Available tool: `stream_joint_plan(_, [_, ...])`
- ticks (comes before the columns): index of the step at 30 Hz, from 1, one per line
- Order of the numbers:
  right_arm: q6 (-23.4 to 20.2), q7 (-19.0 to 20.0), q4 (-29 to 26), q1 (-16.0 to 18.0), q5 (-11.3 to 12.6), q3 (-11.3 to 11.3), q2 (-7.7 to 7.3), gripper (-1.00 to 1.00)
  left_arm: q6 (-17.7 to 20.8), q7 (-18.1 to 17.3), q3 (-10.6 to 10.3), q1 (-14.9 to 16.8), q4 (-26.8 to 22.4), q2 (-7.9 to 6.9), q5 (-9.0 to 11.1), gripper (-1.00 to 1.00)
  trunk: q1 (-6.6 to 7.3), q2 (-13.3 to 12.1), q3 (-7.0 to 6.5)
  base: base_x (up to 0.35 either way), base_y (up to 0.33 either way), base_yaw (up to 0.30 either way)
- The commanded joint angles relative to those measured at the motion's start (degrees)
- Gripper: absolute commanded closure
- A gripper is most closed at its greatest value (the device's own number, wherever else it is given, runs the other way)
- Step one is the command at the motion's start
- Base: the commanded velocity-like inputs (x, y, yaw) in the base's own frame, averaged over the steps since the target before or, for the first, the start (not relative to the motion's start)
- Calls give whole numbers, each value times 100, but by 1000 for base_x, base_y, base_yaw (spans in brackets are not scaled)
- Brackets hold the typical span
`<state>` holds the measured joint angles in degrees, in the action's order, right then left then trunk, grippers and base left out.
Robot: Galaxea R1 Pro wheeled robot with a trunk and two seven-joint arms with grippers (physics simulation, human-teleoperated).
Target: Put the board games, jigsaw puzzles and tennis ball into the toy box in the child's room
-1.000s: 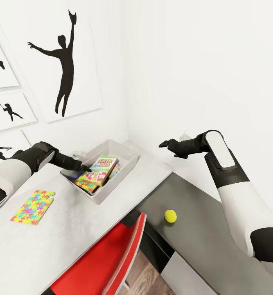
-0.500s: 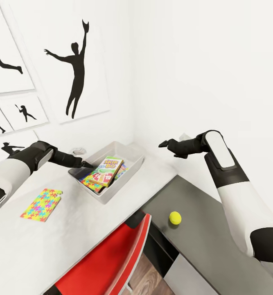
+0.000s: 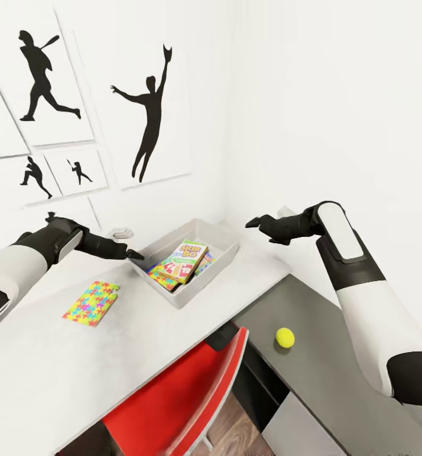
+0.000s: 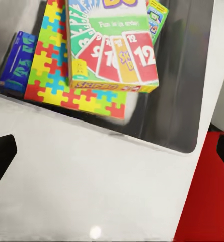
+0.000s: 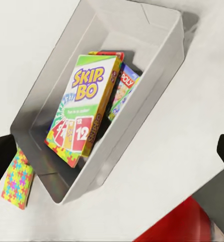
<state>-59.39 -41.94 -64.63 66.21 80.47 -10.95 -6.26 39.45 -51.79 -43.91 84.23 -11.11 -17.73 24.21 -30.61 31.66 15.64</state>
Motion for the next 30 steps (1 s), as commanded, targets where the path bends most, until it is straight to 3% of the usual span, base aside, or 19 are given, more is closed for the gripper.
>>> stream_joint_plan(1, [-2,-58,-8,6,56,-13,-7,-100,34,-7,-30,6,-5,-2,31,-100,0,9,5,-165,0,128])
stream_joint_plan(16, [-2,-42,-15,6,64,-13,-9,-100,45,42,-31,-11,-5,7,31,-100,0,9,-7,-14,0,11])
stream_joint_plan(30, [-2,-94,-50,6,56,-13,-7,-100,16,4,-30,-58,1,-17,29,-100,0,9,-130,0,0,30])
